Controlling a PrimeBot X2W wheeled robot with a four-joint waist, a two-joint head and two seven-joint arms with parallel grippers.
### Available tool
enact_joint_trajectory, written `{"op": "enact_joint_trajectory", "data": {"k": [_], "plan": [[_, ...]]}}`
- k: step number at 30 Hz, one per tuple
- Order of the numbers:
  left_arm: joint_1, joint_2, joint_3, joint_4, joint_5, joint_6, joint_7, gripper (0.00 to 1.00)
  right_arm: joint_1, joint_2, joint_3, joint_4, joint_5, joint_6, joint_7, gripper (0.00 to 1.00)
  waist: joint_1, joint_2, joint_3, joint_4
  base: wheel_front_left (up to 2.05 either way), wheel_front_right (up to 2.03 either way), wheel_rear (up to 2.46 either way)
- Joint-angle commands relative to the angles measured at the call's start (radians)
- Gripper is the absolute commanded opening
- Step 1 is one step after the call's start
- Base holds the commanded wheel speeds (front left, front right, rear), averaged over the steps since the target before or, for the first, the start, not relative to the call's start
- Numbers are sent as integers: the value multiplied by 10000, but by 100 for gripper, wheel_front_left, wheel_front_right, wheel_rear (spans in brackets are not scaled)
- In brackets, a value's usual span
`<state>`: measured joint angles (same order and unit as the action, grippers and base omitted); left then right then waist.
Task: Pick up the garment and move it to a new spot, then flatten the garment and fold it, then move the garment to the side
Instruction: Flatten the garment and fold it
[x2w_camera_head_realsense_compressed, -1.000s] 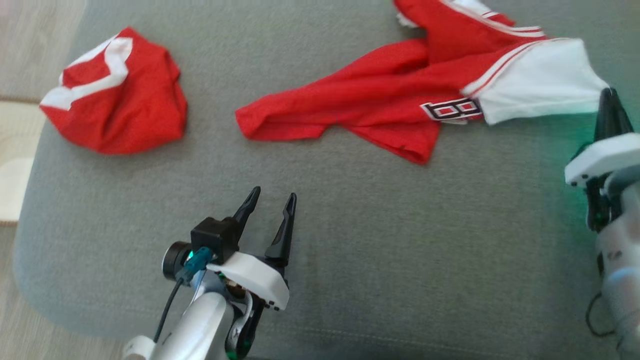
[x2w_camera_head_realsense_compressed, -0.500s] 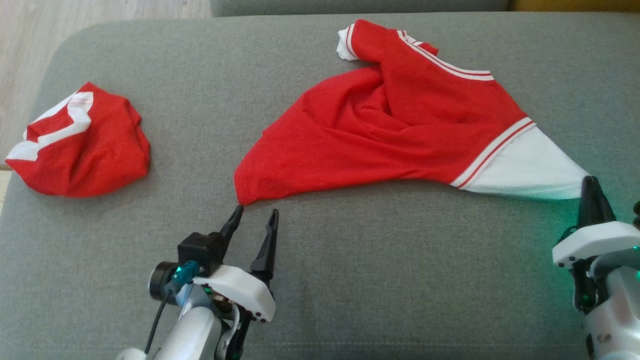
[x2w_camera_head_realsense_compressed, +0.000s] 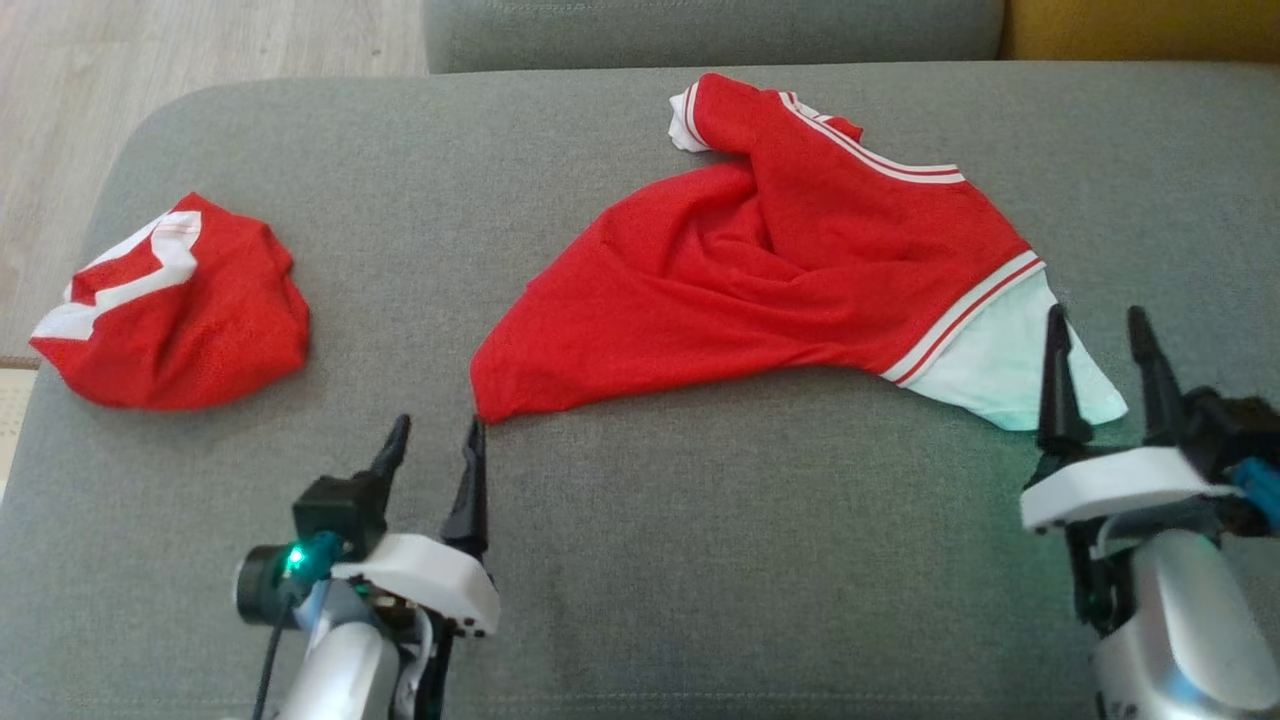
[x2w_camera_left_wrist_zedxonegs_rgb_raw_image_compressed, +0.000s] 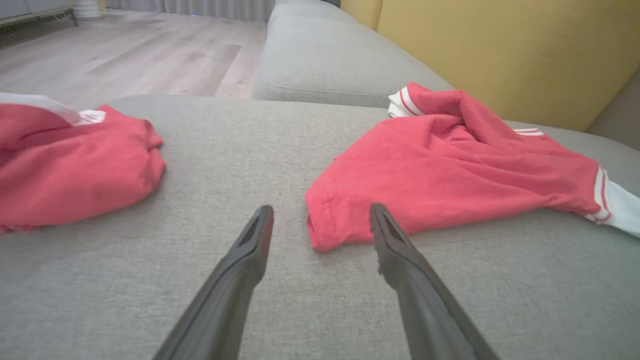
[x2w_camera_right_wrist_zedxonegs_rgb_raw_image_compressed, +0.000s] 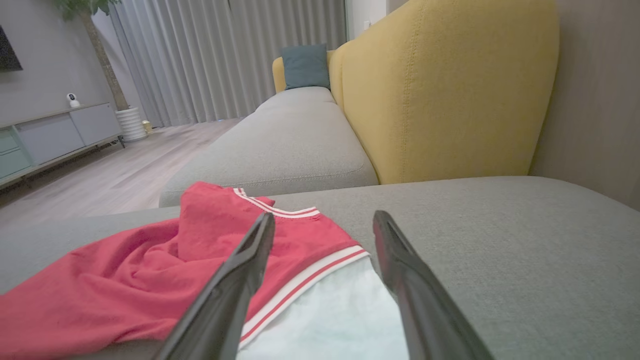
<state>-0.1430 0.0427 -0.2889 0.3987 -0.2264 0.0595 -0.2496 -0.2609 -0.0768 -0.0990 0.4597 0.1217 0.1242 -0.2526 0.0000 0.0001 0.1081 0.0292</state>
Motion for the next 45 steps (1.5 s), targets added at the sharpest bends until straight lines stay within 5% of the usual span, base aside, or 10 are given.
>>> {"op": "enact_joint_trajectory", "data": {"k": [1,10,20,45], "plan": [[-178,75,410,-372,98,102,-122,100,-104,22,287,-385,-141,65,-89,100,0,-1,-27,-1,0,0,0],[-115,82,1355,-583,588,532,-122,100,326,252,494,-515,-753,65,-90,100,0,-1,-283,-6,0,0,0],[74,95,1895,-365,895,287,-122,100,482,263,766,-283,-668,65,-91,100,0,-1,-484,-58,0,0,0],[-1092,77,620,679,-586,-697,-122,100,-243,265,745,-556,-615,65,-91,100,0,-1,1367,-988,0,0,0]]}}
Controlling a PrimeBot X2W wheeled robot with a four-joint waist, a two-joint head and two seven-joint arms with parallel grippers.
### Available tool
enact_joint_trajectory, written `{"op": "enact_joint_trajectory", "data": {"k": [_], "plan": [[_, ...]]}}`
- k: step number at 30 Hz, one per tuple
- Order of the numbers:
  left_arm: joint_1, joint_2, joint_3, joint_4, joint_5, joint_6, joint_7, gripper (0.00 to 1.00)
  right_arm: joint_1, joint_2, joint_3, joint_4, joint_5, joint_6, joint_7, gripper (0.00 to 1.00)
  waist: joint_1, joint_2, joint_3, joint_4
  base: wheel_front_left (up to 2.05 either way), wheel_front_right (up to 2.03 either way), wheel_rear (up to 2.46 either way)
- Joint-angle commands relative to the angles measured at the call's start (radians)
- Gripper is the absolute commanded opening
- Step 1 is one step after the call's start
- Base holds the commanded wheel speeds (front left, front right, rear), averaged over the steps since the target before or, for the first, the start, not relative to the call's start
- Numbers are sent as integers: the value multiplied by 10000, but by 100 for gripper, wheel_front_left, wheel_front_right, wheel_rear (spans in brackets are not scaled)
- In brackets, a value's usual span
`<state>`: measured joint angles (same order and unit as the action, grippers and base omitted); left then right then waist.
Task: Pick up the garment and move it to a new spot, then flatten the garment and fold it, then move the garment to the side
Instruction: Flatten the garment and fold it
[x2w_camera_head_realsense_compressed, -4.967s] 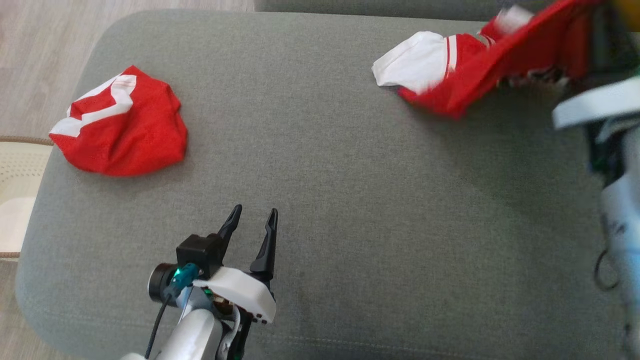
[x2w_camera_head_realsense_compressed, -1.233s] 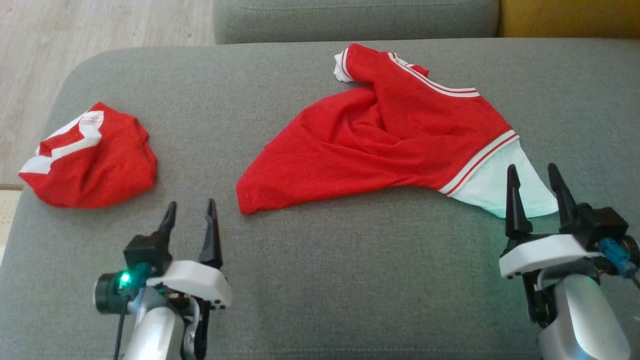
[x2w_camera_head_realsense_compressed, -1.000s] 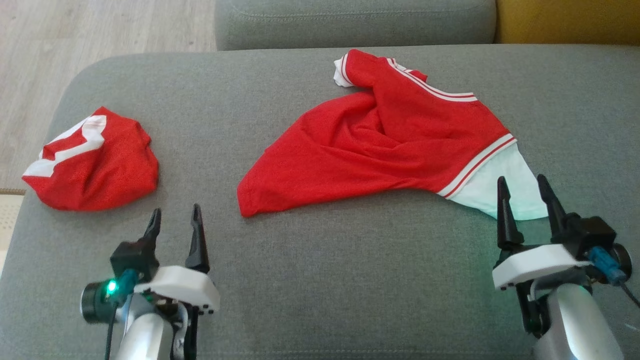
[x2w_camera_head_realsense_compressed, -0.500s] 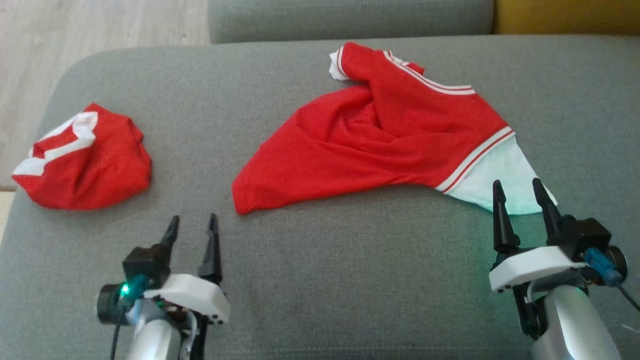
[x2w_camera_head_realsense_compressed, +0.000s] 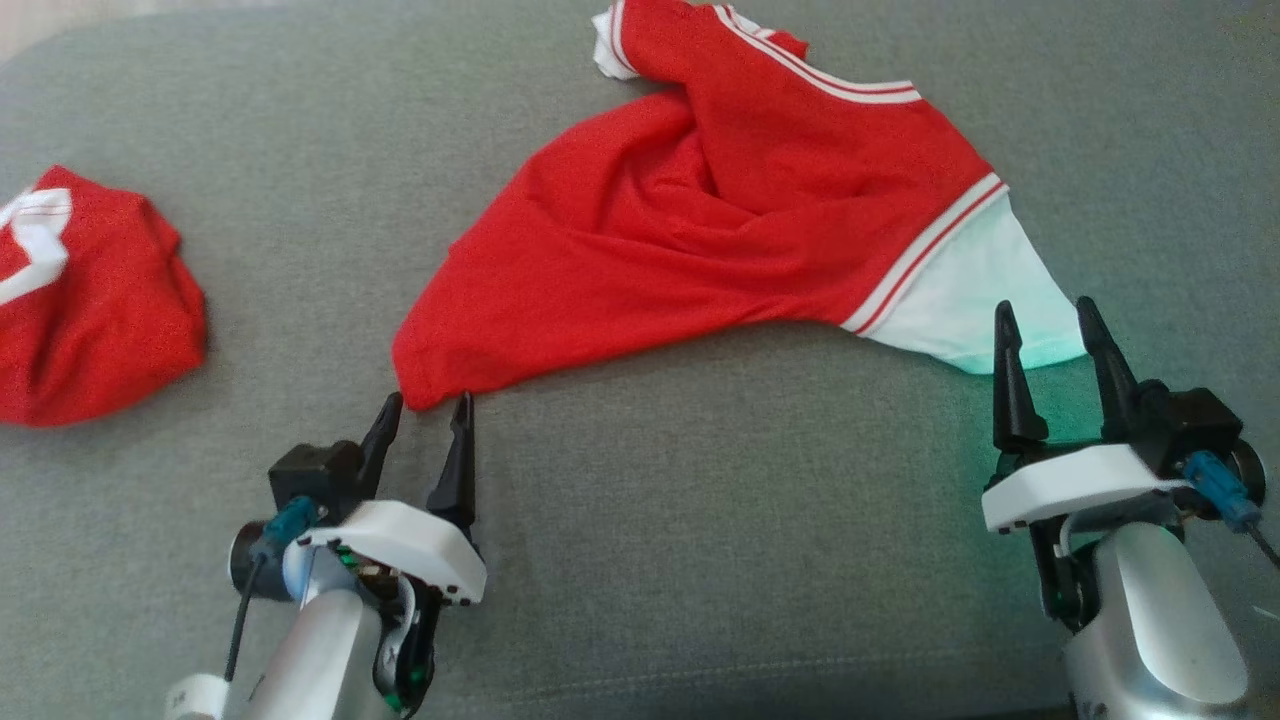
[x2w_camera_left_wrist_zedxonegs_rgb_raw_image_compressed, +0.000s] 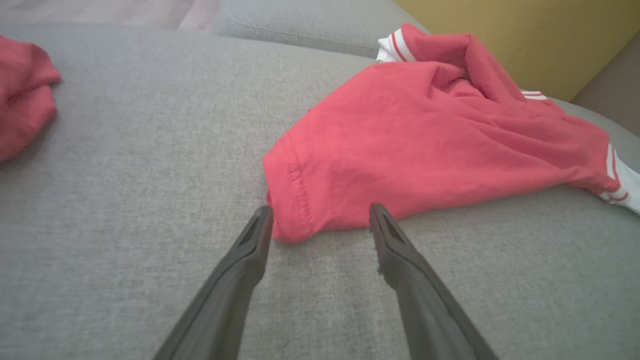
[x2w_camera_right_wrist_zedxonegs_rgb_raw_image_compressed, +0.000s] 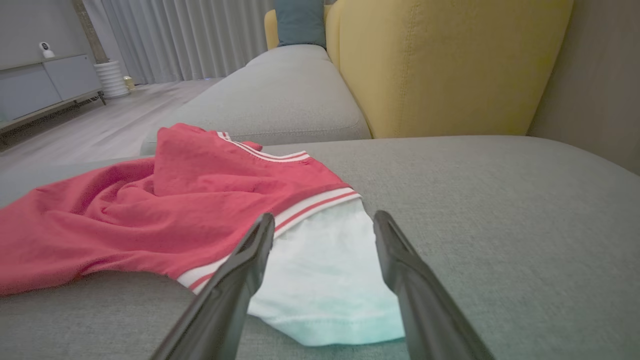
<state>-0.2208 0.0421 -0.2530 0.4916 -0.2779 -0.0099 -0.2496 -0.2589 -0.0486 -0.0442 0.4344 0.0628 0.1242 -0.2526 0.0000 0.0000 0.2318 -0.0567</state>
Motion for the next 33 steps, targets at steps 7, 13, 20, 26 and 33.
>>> {"op": "enact_joint_trajectory", "data": {"k": [7,13,20,26,33], "plan": [[-494,82,423,50,-441,-166,-122,100,-455,-17,62,-417,-14,65,-91,100,0,0,425,-335,0,0,0],[-525,82,521,-129,-551,-187,-122,100,-525,-17,-133,-362,-72,65,-91,100,0,0,567,-341,0,0,0],[-601,82,493,-172,-463,-162,-122,0,-679,-16,-423,-12,-229,65,-91,100,0,0,737,-352,0,0,0],[-625,82,620,-113,-372,-185,-122,0,-980,-16,-894,798,-605,65,-91,100,0,0,905,-325,0,0,0],[-703,82,635,-150,-325,-262,-122,0,-1657,-16,-1531,2340,-1026,65,-91,100,0,0,1077,-157,0,0,0]]}}
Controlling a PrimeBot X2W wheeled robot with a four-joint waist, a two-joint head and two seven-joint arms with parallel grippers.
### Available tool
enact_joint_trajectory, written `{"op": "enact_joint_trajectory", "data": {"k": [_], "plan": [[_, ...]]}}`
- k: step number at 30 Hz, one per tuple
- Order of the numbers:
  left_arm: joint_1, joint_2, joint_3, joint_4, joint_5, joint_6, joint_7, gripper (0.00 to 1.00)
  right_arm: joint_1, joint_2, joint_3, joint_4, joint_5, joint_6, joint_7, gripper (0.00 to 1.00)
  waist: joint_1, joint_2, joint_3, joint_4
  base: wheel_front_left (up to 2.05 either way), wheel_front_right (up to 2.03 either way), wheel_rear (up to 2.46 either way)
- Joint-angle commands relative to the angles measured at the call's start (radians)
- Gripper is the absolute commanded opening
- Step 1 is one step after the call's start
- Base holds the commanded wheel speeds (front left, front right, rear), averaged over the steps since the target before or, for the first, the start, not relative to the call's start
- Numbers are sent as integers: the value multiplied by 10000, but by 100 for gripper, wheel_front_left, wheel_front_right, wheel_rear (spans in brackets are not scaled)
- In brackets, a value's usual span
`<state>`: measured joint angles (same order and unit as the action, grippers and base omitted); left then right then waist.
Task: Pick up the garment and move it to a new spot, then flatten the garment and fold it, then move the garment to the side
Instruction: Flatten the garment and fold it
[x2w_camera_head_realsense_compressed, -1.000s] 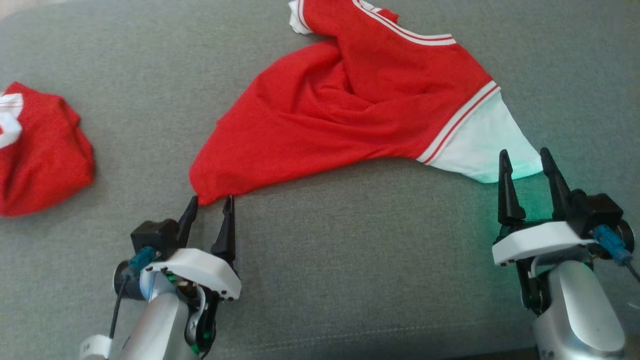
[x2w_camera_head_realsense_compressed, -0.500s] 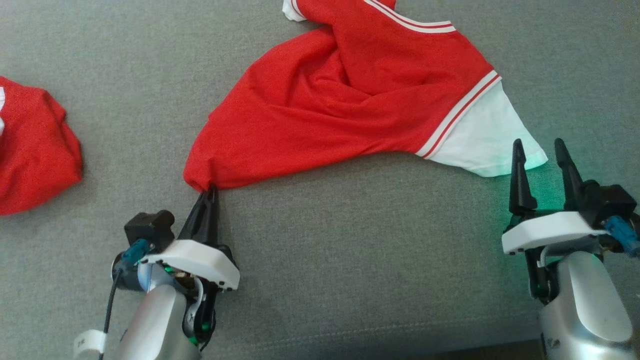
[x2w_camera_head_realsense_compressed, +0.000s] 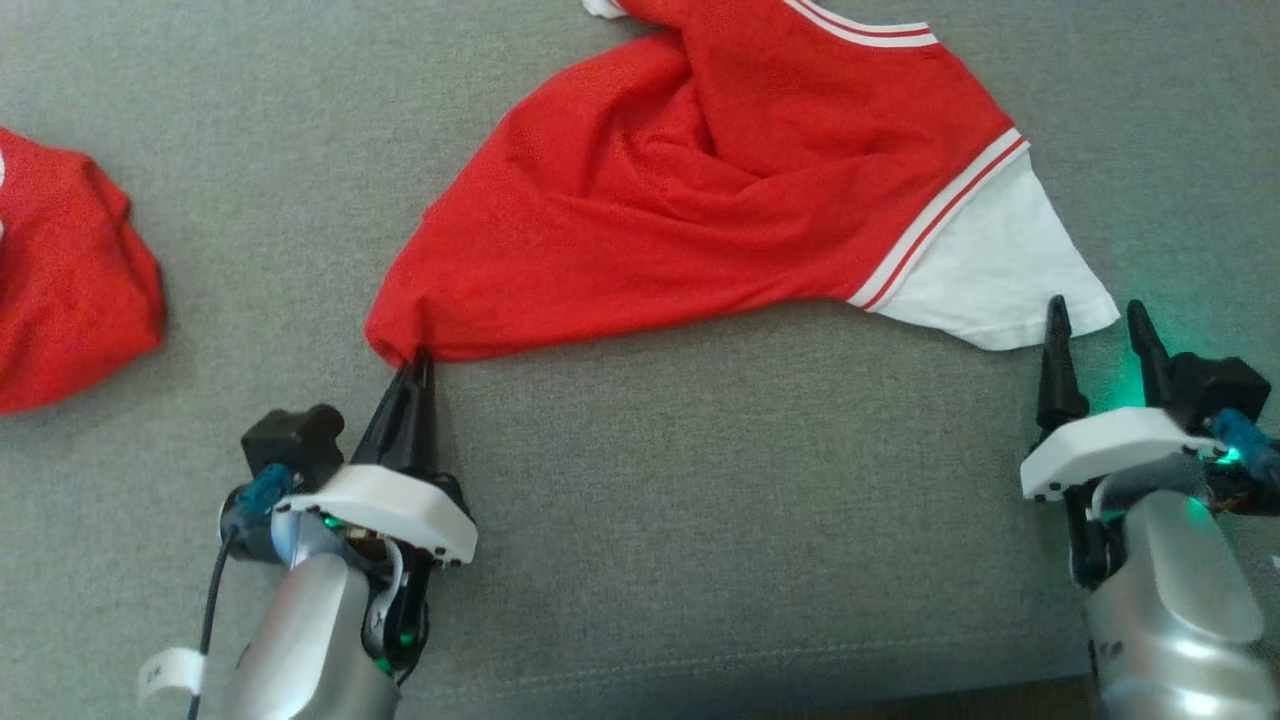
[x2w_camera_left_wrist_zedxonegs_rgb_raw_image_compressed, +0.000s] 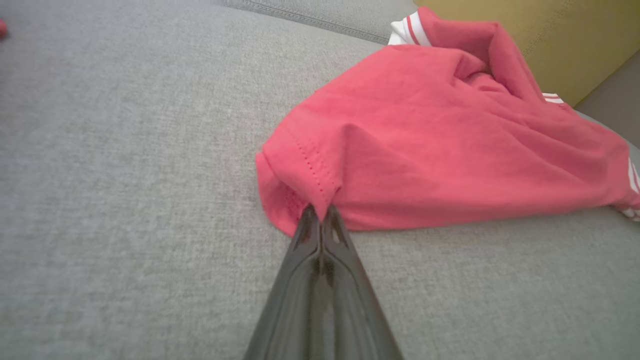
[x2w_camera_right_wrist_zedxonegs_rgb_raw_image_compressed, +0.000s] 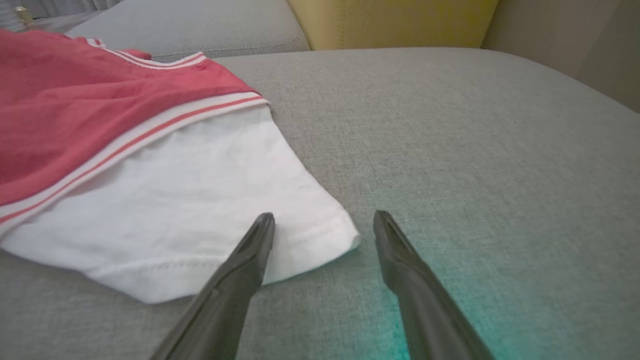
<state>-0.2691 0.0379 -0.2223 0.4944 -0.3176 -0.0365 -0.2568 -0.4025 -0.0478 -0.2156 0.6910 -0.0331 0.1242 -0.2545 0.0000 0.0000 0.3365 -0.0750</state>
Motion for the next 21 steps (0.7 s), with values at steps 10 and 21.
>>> {"op": "enact_joint_trajectory", "data": {"k": [10,21], "plan": [[-420,124,395,-471,102,9,-49,0,-976,-24,181,397,506,65,-71,0,0,0,89,152,0,0,0],[-1503,596,1192,-2074,1067,-301,-49,0,-1588,-486,973,-2602,2628,65,-71,0,0,0,-1113,171,0,0,0]]}}
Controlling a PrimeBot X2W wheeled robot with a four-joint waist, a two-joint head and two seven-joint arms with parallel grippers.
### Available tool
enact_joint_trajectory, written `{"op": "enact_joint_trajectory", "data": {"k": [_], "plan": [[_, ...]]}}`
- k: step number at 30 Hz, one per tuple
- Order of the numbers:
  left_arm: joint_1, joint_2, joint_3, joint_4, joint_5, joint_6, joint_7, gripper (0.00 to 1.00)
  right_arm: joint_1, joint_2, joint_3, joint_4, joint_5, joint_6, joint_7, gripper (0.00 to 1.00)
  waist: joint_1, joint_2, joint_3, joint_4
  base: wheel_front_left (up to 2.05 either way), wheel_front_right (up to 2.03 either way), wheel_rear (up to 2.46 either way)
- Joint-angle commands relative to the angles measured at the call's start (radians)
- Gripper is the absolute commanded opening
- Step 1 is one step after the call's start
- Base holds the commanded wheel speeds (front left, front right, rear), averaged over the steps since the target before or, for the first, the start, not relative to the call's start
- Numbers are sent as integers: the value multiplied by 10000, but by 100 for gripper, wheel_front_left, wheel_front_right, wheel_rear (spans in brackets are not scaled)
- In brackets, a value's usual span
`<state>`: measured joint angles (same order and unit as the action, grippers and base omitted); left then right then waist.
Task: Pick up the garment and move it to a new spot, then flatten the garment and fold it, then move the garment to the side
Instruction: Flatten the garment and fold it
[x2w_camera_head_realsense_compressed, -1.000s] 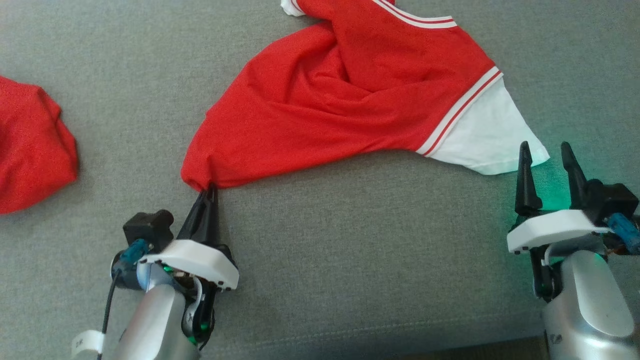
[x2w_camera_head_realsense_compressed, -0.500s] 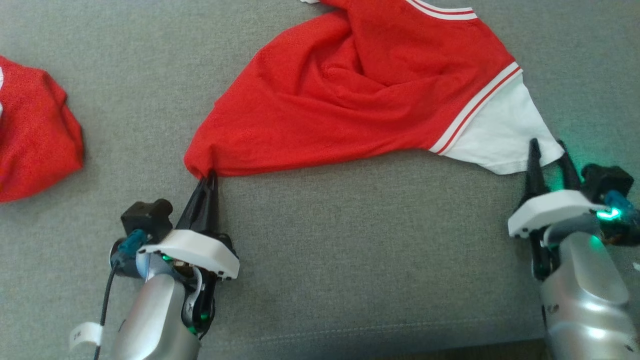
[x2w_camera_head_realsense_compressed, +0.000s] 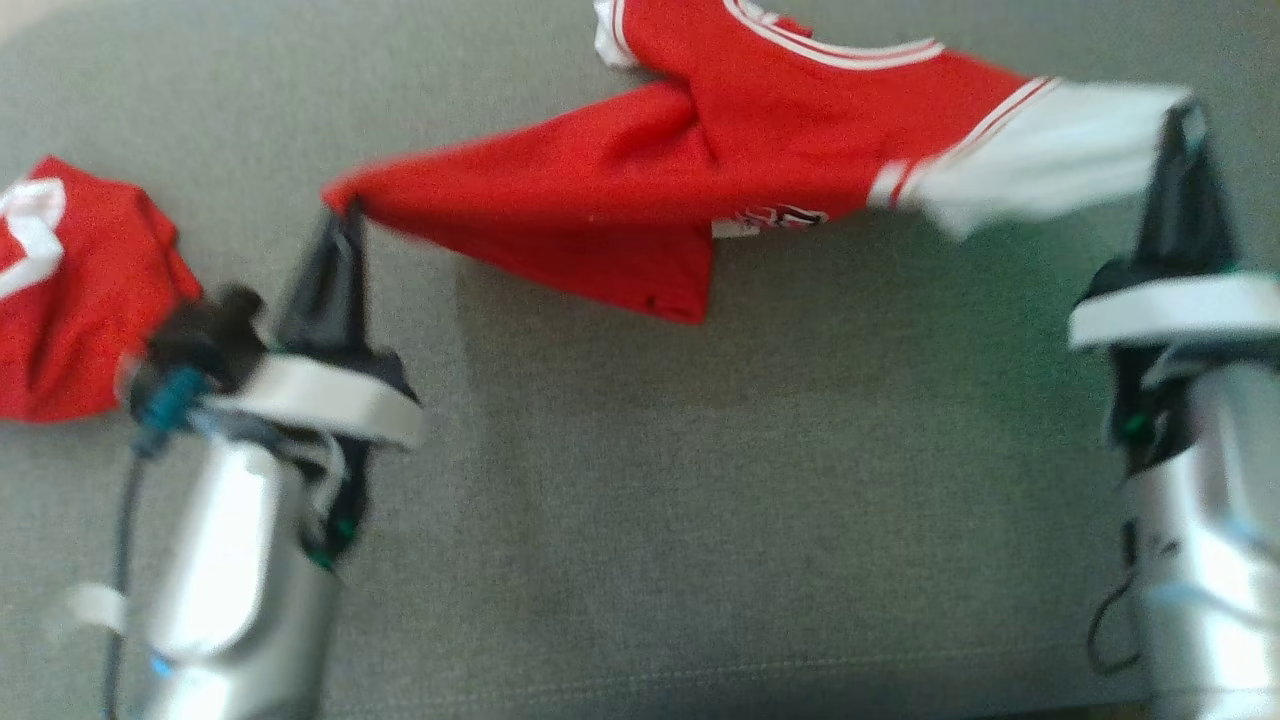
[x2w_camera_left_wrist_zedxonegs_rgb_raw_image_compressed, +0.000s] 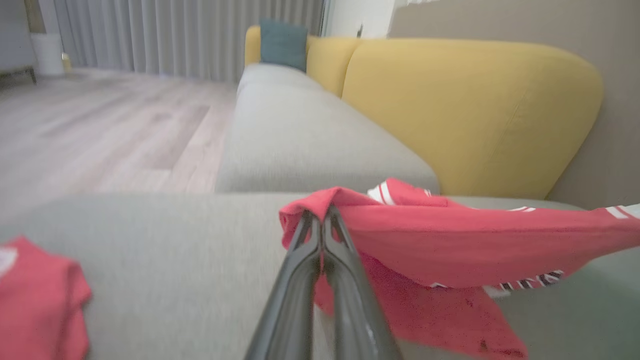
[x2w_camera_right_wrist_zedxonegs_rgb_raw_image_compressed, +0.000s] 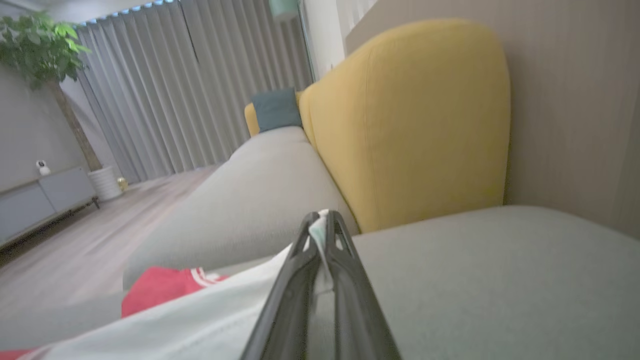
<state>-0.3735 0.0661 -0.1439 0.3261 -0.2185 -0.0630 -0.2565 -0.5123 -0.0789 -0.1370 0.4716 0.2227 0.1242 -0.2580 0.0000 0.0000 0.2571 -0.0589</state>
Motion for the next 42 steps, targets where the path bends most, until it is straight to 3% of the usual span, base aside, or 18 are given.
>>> {"op": "enact_joint_trajectory", "data": {"k": [1,7,11,19,26,33,42], "plan": [[-676,499,462,-508,206,-81,-53,0,-684,-306,242,-622,244,65,-37,0,0,0,-461,15,0,0,0],[-2236,1650,538,-590,622,-363,4,0,-2017,-1129,729,-1278,1044,65,41,0,0,0,-1443,58,0,0,0],[-3315,2195,441,-768,749,-458,575,0,-2936,-1581,1175,-1570,1222,65,544,0,0,0,-1759,75,0,0,0],[-5373,2829,-78,-758,722,-604,1847,0,-4760,-1823,1713,-1219,1003,65,1310,0,0,0,-868,69,0,0,0],[-7016,2803,-543,560,795,-630,2141,0,-6596,-1890,2035,177,121,65,1112,0,0,0,547,273,0,0,0],[-9310,2870,-681,2519,1392,-235,1095,0,-8948,-1799,989,1941,-1024,65,339,0,0,0,1586,275,0,0,0],[-10863,2694,-565,3761,1387,58,31,0,-10380,-1575,-281,2044,-2066,65,-30,0,0,0,1873,328,0,0,0]]}}
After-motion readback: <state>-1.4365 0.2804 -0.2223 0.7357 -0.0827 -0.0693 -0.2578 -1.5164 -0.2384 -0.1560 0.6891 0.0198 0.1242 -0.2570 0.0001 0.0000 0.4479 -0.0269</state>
